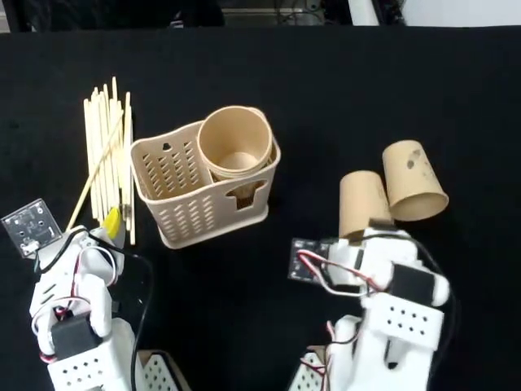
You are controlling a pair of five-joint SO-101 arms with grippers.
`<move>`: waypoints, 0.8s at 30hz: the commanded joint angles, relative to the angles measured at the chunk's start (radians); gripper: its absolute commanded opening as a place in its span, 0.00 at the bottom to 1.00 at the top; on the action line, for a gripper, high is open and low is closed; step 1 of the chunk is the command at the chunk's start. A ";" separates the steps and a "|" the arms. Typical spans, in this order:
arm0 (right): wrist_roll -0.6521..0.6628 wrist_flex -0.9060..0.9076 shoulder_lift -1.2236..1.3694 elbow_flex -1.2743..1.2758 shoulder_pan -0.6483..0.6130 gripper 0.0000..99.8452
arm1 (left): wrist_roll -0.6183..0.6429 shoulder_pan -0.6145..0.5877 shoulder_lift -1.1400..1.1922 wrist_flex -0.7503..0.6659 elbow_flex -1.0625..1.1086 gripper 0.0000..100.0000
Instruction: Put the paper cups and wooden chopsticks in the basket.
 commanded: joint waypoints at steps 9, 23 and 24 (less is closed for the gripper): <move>-0.347 -0.479 0.091 0.111 -0.133 0.02 | -0.002 0.010 -0.008 -0.008 -0.027 0.27; -0.763 -0.173 0.097 -0.318 -0.137 0.01 | -0.002 0.010 -0.008 -0.008 -0.027 0.27; -0.806 -0.137 0.097 -0.363 -0.147 0.01 | -0.002 0.010 -0.008 -0.008 -0.027 0.27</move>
